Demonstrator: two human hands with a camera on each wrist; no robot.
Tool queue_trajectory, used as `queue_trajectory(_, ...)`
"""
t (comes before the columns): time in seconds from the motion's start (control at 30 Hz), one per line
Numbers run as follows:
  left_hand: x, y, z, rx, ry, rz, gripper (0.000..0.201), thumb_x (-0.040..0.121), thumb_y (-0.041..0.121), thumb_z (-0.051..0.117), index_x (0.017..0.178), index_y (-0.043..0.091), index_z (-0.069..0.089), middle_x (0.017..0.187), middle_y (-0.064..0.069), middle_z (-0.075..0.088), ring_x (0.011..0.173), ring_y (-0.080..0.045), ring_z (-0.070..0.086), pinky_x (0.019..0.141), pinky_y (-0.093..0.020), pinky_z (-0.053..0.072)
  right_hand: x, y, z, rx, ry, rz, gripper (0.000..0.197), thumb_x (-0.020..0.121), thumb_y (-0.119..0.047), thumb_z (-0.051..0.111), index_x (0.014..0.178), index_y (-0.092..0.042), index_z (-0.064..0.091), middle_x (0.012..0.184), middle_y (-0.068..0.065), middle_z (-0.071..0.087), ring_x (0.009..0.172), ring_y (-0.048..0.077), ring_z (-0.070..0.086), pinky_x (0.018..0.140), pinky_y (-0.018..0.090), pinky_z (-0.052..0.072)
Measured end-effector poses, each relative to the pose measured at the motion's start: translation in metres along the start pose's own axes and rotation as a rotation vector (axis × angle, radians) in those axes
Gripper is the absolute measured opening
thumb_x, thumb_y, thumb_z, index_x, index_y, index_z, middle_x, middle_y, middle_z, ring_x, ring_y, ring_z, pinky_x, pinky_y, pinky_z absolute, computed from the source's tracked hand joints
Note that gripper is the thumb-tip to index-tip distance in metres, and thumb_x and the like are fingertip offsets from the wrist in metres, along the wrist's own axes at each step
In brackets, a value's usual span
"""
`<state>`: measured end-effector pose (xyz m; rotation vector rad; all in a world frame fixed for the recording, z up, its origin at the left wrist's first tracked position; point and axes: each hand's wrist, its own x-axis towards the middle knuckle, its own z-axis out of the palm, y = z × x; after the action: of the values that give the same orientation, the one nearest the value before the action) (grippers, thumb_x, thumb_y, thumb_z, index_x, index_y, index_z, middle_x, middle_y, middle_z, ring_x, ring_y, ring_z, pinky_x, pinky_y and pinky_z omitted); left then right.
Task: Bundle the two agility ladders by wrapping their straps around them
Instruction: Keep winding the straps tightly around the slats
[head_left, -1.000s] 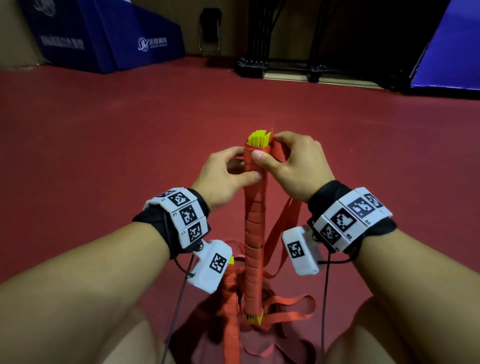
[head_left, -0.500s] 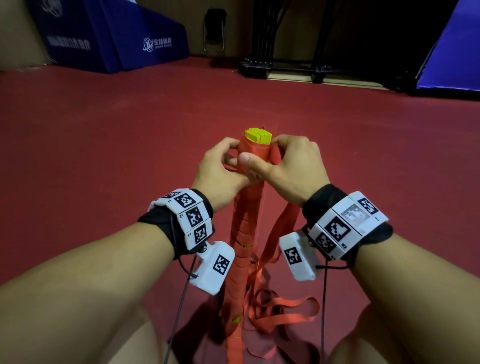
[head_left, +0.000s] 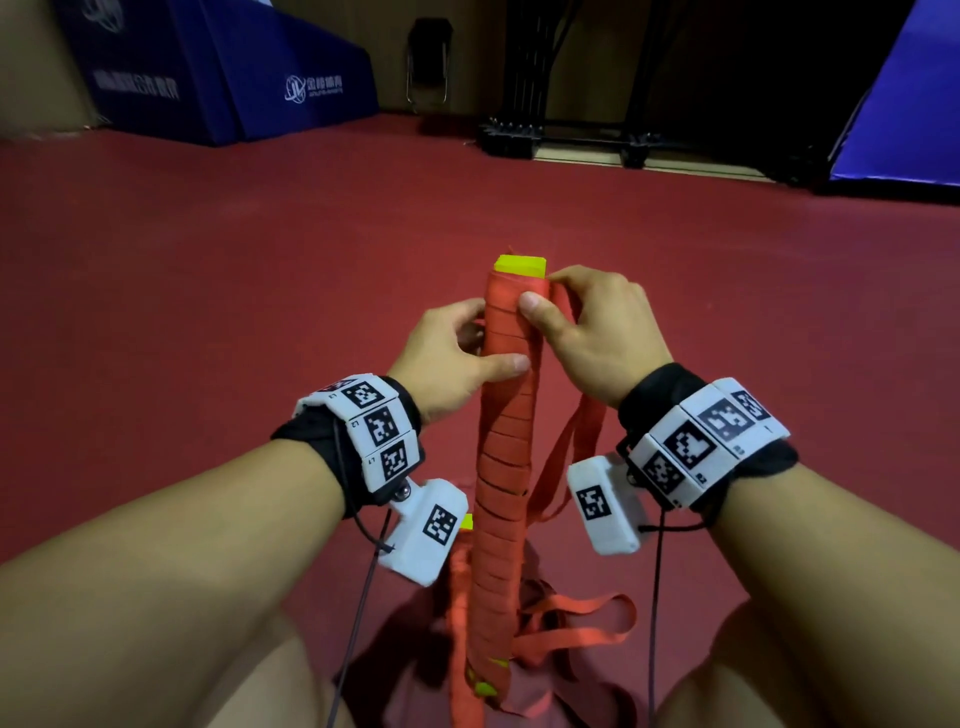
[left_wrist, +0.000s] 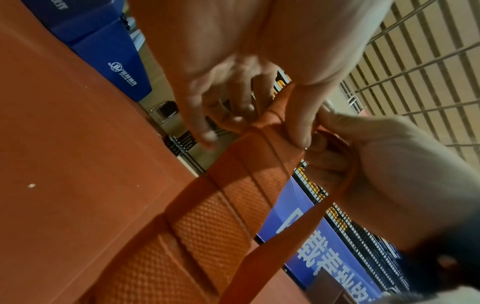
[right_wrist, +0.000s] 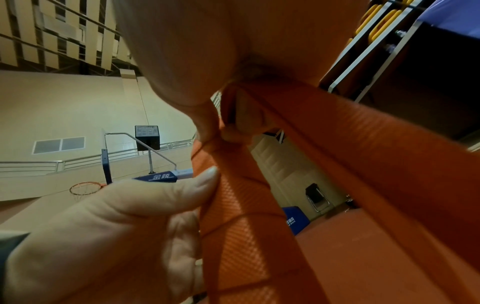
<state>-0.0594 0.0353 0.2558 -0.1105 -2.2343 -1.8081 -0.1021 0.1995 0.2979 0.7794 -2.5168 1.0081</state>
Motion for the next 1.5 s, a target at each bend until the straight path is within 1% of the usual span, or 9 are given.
queue_trajectory(0.2, -0.001, 0.0, 0.006, 0.073, 0.114, -0.001, 0.051, 0.057, 0.037, 0.086, 0.104, 0.025, 0.071, 0.084, 0.006, 0.065, 0.084, -0.023, 0.064, 0.081, -0.059, 0.058, 0.003, 0.001, 0.007, -0.035, 0.038, 0.06, 0.032, 0.097, -0.045, 0.059, 0.102, -0.016, 0.071, 0.096, 0.006, 0.073, 0.1, 0.033, 0.061, 0.082, 0.03, 0.038)
queue_trajectory(0.33, -0.005, 0.002, 0.006, 0.151, 0.149, 0.031, 0.047, 0.062, 0.032, 0.081, 0.107, 0.026, 0.069, 0.084, 0.009, 0.068, 0.084, -0.01, 0.065, 0.065, -0.042, 0.055, 0.002, 0.001, 0.011, -0.023, 0.026, 0.075, 0.031, 0.097, -0.043, 0.057, 0.104, -0.015, 0.069, 0.098, 0.009, 0.073, 0.102, 0.036, 0.062, 0.09, 0.039, 0.048)
queue_trajectory(0.57, -0.007, 0.003, 0.005, 0.15, 0.152, 0.055, 0.044, 0.063, 0.027, 0.08, 0.103, 0.032, 0.065, 0.094, 0.005, 0.076, 0.09, -0.014, 0.073, 0.081, -0.051, 0.06, -0.004, -0.012, 0.017, -0.035, 0.045, 0.072, 0.07, 0.074, -0.075, 0.064, 0.109, -0.015, 0.064, 0.098, 0.01, 0.07, 0.097, 0.033, 0.064, 0.077, 0.037, 0.049)
queue_trajectory(0.67, -0.006, 0.006, 0.008, 0.144, 0.111, 0.043, 0.046, 0.059, 0.039, 0.075, 0.102, 0.035, 0.059, 0.092, 0.0, 0.076, 0.086, -0.021, 0.074, 0.08, -0.053, 0.06, -0.002, -0.012, 0.013, -0.025, 0.053, 0.068, 0.062, 0.081, -0.066, 0.068, 0.113, -0.013, 0.064, 0.102, 0.011, 0.071, 0.101, 0.036, 0.063, 0.081, 0.04, 0.049)
queue_trajectory(0.77, -0.007, 0.008, 0.011, 0.099, 0.032, 0.01, 0.05, 0.06, 0.033, 0.074, 0.104, 0.031, 0.052, 0.088, -0.006, 0.076, 0.077, -0.022, 0.072, 0.08, -0.05, 0.06, -0.001, -0.009, 0.006, 0.008, 0.051, 0.057, 0.054, 0.087, -0.058, 0.066, 0.113, -0.011, 0.066, 0.1, 0.01, 0.071, 0.1, 0.036, 0.063, 0.08, 0.04, 0.048)
queue_trajectory(0.93, -0.007, 0.009, 0.009, 0.03, -0.019, -0.008, 0.046, 0.067, 0.019, 0.074, 0.108, 0.029, 0.055, 0.091, -0.002, 0.075, 0.088, -0.019, 0.074, 0.088, -0.047, 0.06, -0.001, -0.003, 0.002, -0.005, 0.014, 0.063, 0.051, 0.086, -0.064, 0.063, 0.104, -0.017, 0.069, 0.088, 0.002, 0.069, 0.092, 0.033, 0.063, 0.078, 0.04, 0.049)
queue_trajectory(1.1, -0.006, 0.009, 0.01, 0.051, 0.015, 0.01, 0.043, 0.069, 0.021, 0.073, 0.108, 0.031, 0.058, 0.092, -0.002, 0.076, 0.091, -0.023, 0.075, 0.088, -0.049, 0.06, 0.001, 0.002, 0.002, -0.038, 0.048, 0.13, 0.068, 0.07, -0.084, 0.056, 0.07, -0.016, 0.062, 0.066, 0.004, 0.063, 0.071, 0.031, 0.06, 0.066, 0.042, 0.051)
queue_trajectory(1.37, -0.004, 0.005, 0.005, 0.068, 0.058, 0.052, 0.041, 0.086, -0.005, 0.073, 0.116, 0.021, 0.06, 0.082, 0.009, 0.074, 0.078, -0.003, 0.072, 0.071, -0.021, 0.057, 0.001, 0.004, 0.002, -0.085, 0.002, 0.139, 0.081, 0.063, -0.095, 0.04, 0.059, -0.016, 0.054, 0.062, 0.007, 0.061, 0.066, 0.033, 0.061, 0.06, 0.038, 0.048)
queue_trajectory(1.5, -0.003, 0.001, 0.004, 0.037, 0.073, 0.039, 0.043, 0.083, -0.004, 0.077, 0.113, 0.023, 0.06, 0.089, -0.002, 0.078, 0.084, -0.015, 0.076, 0.076, -0.032, 0.061, 0.0, 0.003, 0.005, -0.104, -0.031, 0.149, 0.08, 0.066, -0.095, 0.037, 0.065, -0.018, 0.057, 0.069, 0.008, 0.063, 0.074, 0.034, 0.062, 0.064, 0.038, 0.049)
